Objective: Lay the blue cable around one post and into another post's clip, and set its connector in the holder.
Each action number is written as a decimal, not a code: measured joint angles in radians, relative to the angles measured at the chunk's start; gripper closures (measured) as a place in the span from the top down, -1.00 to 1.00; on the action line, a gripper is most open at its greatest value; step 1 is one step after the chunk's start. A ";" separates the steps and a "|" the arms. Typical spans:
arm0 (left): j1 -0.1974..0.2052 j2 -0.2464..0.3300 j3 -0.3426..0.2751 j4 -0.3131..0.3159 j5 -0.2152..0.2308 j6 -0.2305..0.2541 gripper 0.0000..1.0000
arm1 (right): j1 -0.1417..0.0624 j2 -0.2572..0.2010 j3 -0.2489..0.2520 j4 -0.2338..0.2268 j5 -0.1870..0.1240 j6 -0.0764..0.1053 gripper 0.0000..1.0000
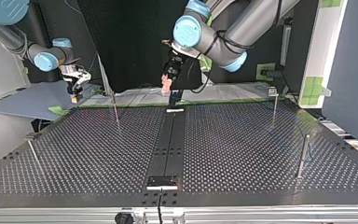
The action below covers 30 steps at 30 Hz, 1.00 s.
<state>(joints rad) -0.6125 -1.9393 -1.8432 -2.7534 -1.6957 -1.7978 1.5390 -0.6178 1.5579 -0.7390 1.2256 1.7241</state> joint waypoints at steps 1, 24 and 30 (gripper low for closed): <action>0.012 0.012 -0.012 0.011 0.011 -0.012 1.00 | 0.001 0.000 0.000 0.000 0.000 0.000 -1.00; 0.235 0.236 -0.214 0.190 0.051 -0.236 1.00 | 0.010 0.003 0.000 0.000 -0.001 0.000 -1.00; 0.297 0.297 -0.218 0.188 0.051 -0.297 1.00 | 0.010 0.003 0.000 -0.001 -0.001 0.000 -1.00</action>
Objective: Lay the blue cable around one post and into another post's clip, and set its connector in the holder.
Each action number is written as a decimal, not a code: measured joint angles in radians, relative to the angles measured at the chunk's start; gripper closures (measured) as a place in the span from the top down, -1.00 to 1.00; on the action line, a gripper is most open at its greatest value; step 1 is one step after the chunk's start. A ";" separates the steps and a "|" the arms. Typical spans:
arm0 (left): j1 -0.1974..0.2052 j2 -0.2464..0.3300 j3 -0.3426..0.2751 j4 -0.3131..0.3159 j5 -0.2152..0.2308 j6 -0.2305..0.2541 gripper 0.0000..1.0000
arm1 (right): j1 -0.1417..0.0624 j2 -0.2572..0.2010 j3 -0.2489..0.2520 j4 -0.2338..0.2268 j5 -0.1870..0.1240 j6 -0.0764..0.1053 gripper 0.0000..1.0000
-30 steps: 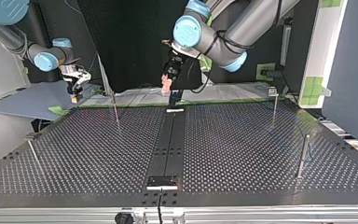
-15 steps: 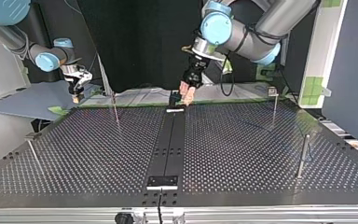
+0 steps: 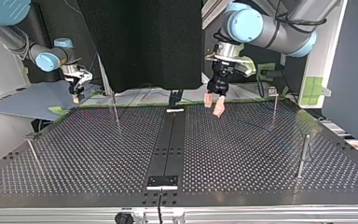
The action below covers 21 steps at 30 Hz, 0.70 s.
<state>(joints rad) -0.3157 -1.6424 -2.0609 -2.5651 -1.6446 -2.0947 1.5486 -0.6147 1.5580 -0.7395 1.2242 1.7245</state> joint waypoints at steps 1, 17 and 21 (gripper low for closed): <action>0.012 0.012 0.000 -0.002 0.000 -0.010 1.00 | 0.000 0.000 0.000 0.000 0.000 0.000 -1.00; 0.181 0.181 -0.094 0.038 -0.011 -0.059 1.00 | 0.000 0.001 0.000 0.000 0.000 -0.001 -1.00; 0.223 0.198 -0.130 0.055 0.021 -0.072 1.00 | 0.001 0.002 0.000 0.000 0.000 -0.002 -1.00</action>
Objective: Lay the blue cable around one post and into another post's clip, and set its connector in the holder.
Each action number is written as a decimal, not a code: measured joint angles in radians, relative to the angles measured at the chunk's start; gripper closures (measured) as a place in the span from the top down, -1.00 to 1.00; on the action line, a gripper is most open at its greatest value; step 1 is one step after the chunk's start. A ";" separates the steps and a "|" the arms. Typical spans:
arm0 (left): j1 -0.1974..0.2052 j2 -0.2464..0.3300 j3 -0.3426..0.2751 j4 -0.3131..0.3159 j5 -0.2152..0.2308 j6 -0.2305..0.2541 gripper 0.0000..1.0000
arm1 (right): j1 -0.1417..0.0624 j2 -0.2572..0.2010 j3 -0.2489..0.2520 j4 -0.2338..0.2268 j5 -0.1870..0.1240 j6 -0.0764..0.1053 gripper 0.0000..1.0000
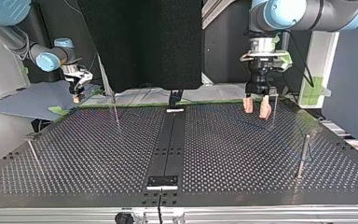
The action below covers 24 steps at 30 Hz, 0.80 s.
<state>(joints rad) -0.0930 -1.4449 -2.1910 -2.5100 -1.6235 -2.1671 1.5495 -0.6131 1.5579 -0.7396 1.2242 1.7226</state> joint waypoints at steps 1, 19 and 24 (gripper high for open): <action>0.012 -0.001 -0.005 0.002 0.006 -0.003 1.00 | 0.001 0.000 0.000 0.000 0.000 0.000 -1.00; 0.096 -0.065 0.047 0.028 -0.080 -0.099 1.00 | 0.002 0.000 0.000 0.002 0.000 -0.001 -1.00; 0.115 -0.069 0.084 0.026 -0.092 -0.133 1.00 | 0.002 0.000 0.000 0.001 0.000 -0.001 -1.00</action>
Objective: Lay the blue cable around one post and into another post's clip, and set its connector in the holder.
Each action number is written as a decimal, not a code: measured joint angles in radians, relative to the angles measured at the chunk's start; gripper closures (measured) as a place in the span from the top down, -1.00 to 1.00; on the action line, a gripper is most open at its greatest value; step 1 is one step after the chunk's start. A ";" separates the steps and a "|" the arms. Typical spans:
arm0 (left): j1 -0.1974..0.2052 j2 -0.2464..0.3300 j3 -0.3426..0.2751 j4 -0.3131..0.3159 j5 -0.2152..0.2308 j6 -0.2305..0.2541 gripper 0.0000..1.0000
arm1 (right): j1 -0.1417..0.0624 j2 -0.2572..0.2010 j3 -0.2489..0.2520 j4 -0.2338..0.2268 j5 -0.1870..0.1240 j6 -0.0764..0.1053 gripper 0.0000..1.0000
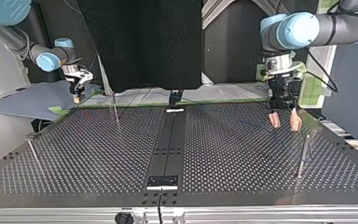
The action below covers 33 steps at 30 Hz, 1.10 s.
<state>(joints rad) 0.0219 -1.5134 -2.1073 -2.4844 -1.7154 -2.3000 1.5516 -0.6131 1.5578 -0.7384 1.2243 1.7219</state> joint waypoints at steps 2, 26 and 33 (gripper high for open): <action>0.009 -0.004 0.013 0.003 -0.001 -0.017 1.00 | 0.000 0.000 0.000 0.001 0.000 -0.001 -1.00; 0.162 -0.106 0.065 0.037 0.059 -0.109 1.00 | 0.000 0.000 0.000 0.004 0.000 -0.005 -1.00; 0.162 -0.138 0.067 0.078 0.121 -0.166 1.00 | 0.001 0.000 0.000 0.005 0.000 -0.006 -1.00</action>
<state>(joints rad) 0.1840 -1.6515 -2.0402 -2.4065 -1.5945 -2.4660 1.5530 -0.6130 1.5580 -0.7336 1.2242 1.7155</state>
